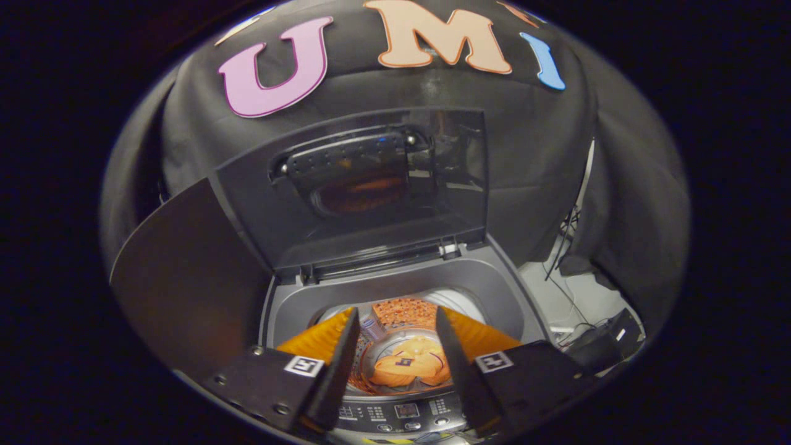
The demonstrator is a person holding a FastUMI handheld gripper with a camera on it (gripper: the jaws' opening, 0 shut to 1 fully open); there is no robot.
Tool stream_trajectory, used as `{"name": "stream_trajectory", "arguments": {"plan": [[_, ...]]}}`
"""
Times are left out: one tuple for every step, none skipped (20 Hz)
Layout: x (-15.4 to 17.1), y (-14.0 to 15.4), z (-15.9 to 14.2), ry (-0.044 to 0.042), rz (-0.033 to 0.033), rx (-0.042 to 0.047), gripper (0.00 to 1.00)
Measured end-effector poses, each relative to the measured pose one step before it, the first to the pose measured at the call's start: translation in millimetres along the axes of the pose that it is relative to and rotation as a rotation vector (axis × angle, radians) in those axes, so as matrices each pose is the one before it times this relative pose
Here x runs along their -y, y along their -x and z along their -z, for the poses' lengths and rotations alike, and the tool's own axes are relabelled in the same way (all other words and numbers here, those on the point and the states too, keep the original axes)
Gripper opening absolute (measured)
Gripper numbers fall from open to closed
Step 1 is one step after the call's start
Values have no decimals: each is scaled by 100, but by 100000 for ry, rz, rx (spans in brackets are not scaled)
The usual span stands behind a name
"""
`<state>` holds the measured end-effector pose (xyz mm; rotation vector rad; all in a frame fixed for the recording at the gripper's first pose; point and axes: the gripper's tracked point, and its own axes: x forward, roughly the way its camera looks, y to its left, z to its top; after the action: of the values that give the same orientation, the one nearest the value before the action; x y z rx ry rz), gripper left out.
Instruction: Put the clothes into the washing machine and then close the washing machine lid.
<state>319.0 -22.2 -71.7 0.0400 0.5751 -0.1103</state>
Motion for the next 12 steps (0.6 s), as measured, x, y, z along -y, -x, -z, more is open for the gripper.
{"name": "stream_trajectory", "arguments": {"plan": [[459,389,-486,-236,2761,842,85],[-249,420,-523,-927,-1125,806,98],[-174,382,-328,-1188,-288,548,99],[-136,331,-565,-277,-413,548,97],[17,280,-631,282,300,781,97],[-36,346,-659,680,271,1235,97],[-270,1,-740,621,24,1576,98],[-319,-56,-394,787,-503,417,98],[-340,51,-467,640,-379,795,98],[-297,-117,-487,489,-216,611,98],[-365,51,-476,103,-737,587,98],[-476,-104,-1014,-818,-1024,2928,98]]}}
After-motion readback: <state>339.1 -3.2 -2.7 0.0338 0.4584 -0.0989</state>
